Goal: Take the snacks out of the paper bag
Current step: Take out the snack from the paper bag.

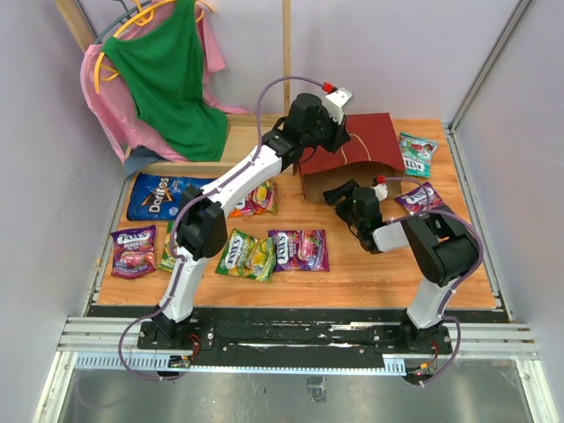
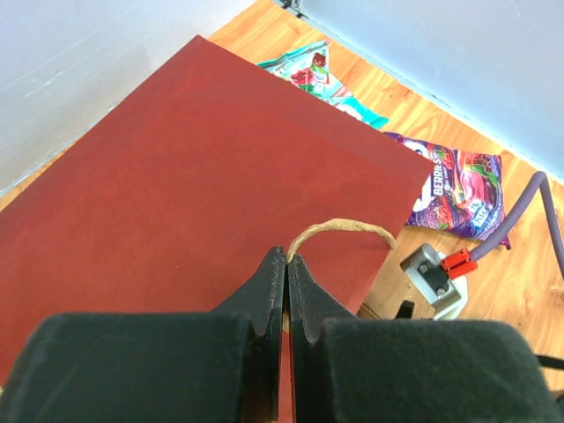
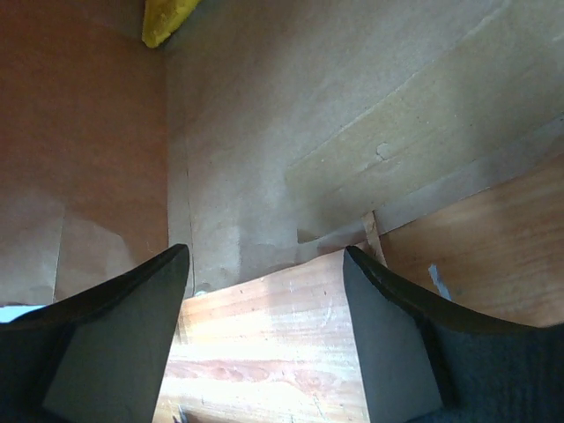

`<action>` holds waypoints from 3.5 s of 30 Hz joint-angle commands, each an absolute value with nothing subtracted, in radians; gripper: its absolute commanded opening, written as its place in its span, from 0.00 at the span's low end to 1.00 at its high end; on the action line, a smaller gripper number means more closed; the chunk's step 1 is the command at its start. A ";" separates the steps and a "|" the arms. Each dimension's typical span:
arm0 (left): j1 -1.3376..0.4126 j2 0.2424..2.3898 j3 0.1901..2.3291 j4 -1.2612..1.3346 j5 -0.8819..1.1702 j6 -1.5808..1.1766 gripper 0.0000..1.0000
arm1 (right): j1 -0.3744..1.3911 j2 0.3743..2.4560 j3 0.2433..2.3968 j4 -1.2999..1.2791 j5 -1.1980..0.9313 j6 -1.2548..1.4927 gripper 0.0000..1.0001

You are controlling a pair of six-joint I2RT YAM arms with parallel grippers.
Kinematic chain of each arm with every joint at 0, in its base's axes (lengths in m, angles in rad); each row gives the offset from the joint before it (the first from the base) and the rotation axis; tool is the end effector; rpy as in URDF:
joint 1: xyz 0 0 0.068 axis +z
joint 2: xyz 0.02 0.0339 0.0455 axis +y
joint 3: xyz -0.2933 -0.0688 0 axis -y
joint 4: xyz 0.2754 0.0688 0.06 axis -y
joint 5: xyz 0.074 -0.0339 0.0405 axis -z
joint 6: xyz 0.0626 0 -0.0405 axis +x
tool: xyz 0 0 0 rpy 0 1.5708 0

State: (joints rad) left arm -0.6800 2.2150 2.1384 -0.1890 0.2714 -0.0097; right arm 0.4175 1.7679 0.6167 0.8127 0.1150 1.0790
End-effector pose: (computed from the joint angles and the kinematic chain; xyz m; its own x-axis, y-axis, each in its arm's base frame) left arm 0.4598 -0.3934 0.3515 -0.2119 0.1594 -0.9642 0.8049 0.5880 -0.0797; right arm 0.3438 0.1446 0.1288 -0.4112 0.7756 -0.4790 0.1241 0.5682 0.8135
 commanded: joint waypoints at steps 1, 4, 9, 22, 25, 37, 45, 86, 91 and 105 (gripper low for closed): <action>-0.666 2.196 2.139 -0.150 0.294 -0.028 0.04 | 0.382 1.780 0.603 0.944 0.076 1.102 0.72; -0.664 2.198 2.136 -0.143 0.303 -0.034 0.05 | 0.382 1.790 0.609 0.949 0.066 1.093 0.73; -0.660 2.196 2.133 -0.146 0.307 -0.032 0.05 | 0.382 1.823 0.621 0.960 0.053 1.099 0.74; -0.647 2.174 2.086 -0.114 0.325 -0.047 0.22 | 0.394 1.929 0.713 0.947 0.080 1.219 0.75; -0.646 2.174 2.080 -0.105 0.325 -0.055 0.22 | 0.399 1.952 0.722 0.945 0.115 1.287 0.73; -0.638 2.178 2.084 -0.074 0.305 -0.074 0.22 | 0.442 1.804 0.567 1.101 0.246 1.293 0.69; -0.637 2.157 2.040 -0.024 0.308 -0.106 0.22 | 0.432 1.849 0.571 1.183 0.282 1.360 0.66; -0.629 1.784 1.482 0.210 0.626 0.102 0.94 | 0.396 2.215 0.906 1.168 0.333 1.552 0.70; -0.641 1.800 1.505 0.137 0.687 0.197 0.94 | 0.396 2.219 0.889 1.191 0.331 1.561 0.70; -0.779 2.039 1.762 -0.047 0.434 0.369 0.92 | 0.396 2.256 0.850 1.290 0.321 1.598 0.70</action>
